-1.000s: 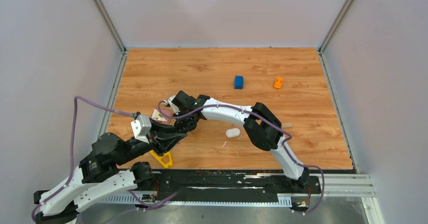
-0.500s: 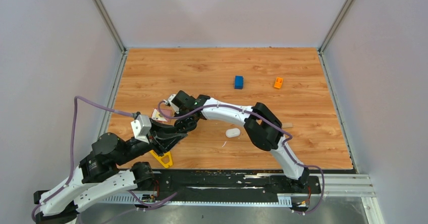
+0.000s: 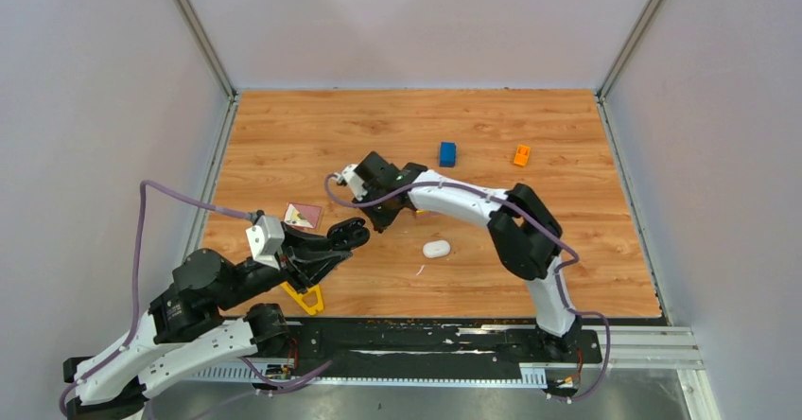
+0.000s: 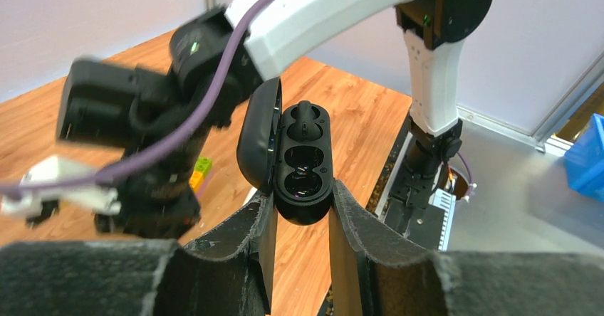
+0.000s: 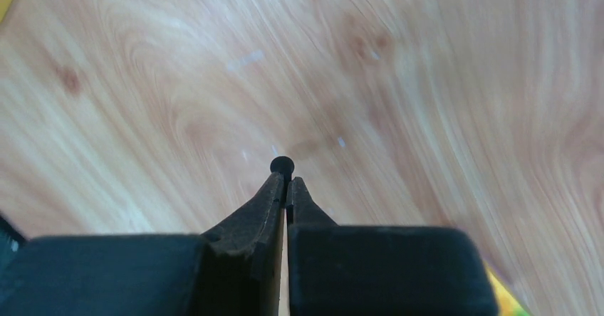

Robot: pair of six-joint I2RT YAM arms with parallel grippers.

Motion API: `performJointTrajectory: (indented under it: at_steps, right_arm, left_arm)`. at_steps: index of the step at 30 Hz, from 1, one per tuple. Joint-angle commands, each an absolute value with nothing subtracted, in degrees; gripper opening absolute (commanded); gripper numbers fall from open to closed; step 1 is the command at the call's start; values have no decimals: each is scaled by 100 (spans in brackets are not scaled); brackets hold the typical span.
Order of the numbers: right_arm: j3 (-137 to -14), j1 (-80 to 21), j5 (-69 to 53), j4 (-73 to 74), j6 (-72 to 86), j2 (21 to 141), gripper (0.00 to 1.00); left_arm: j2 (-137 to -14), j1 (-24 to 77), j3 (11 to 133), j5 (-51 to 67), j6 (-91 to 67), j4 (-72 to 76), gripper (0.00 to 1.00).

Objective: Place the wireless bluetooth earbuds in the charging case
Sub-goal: Pick up the earbud from the center of the board, then place the earbud in the charging case.

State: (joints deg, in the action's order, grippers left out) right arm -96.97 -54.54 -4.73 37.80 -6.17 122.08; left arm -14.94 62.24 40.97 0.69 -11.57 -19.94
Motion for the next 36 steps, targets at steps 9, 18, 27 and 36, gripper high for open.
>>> performJointTrajectory:
  at_steps: [9,18,27,36]
  right_arm:
    - [-8318,-4534,-2164,3583,-2457,8765,0]
    - [-8916,-4167,-2682,4509,-3254,7327,0]
    - [-8650,-4877,-4275,4258,-3149,6074,0]
    - [-9603,-5904,-3623,5602,-3443,6958,0]
  left_arm:
    - [-1517,6247,3917,245,-727,-1755,0]
    - [-1991,6243,3786,287,-413,-1340,0]
    - [-2438,6244,3647,741,-82,-1088,0]
    - [-2438,6244,3608,935,335,-1453,0]
